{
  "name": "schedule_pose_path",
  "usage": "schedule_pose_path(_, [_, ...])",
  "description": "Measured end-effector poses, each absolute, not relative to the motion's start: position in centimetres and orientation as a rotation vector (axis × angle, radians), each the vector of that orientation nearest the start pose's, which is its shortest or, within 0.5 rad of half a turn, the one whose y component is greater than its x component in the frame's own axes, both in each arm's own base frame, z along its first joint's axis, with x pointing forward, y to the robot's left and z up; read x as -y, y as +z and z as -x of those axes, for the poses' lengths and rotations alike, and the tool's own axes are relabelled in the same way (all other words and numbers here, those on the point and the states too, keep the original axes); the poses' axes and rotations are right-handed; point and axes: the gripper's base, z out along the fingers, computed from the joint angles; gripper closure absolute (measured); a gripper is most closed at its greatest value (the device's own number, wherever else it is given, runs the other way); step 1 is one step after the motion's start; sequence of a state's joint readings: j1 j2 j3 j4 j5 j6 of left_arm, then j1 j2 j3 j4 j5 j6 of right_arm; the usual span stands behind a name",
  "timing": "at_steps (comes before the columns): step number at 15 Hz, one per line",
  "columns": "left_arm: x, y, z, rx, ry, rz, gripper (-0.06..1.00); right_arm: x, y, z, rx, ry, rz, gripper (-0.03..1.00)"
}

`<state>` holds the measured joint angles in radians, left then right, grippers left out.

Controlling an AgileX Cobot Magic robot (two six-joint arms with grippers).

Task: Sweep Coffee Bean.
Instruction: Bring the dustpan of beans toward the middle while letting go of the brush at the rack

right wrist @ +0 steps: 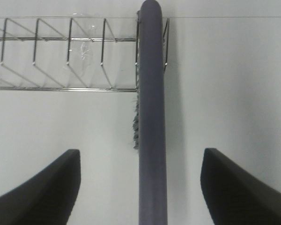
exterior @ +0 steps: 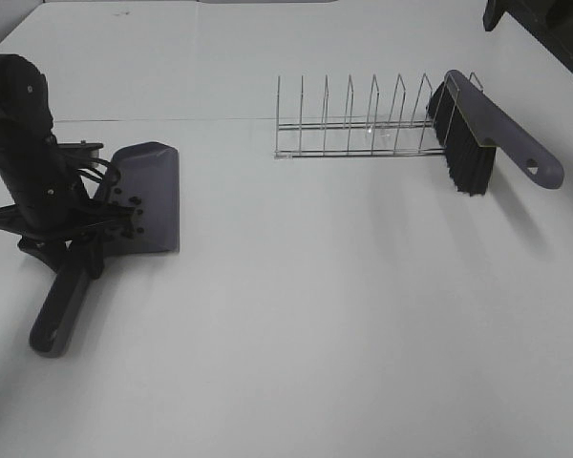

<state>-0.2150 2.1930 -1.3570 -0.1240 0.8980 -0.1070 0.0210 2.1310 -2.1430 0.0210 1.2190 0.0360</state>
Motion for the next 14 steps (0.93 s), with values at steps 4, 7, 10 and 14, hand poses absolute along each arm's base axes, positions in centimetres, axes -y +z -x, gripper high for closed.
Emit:
schedule_pose_path(4, [9.2,8.4,-38.3,-3.172,-0.143,-0.037,0.61,-1.5,33.9,-41.3,-2.704,0.083,0.08,0.28])
schedule_pose_path(7, [9.3,8.3,-38.4,-3.156,-0.151,-0.065,0.61,-1.3,34.9,-35.2,-2.73,0.078,0.109,0.28])
schedule_pose_path(10, [9.3,8.3,-38.5,-3.144,-0.153,-0.074,0.61,-1.1,34.3,-27.3,-2.651,0.071,0.098,0.28])
schedule_pose_path(14, [9.5,8.4,-38.6,-3.137,-0.175,-0.06,0.46,-0.9,31.7,-19.2,-2.619,0.068,0.093,0.28])
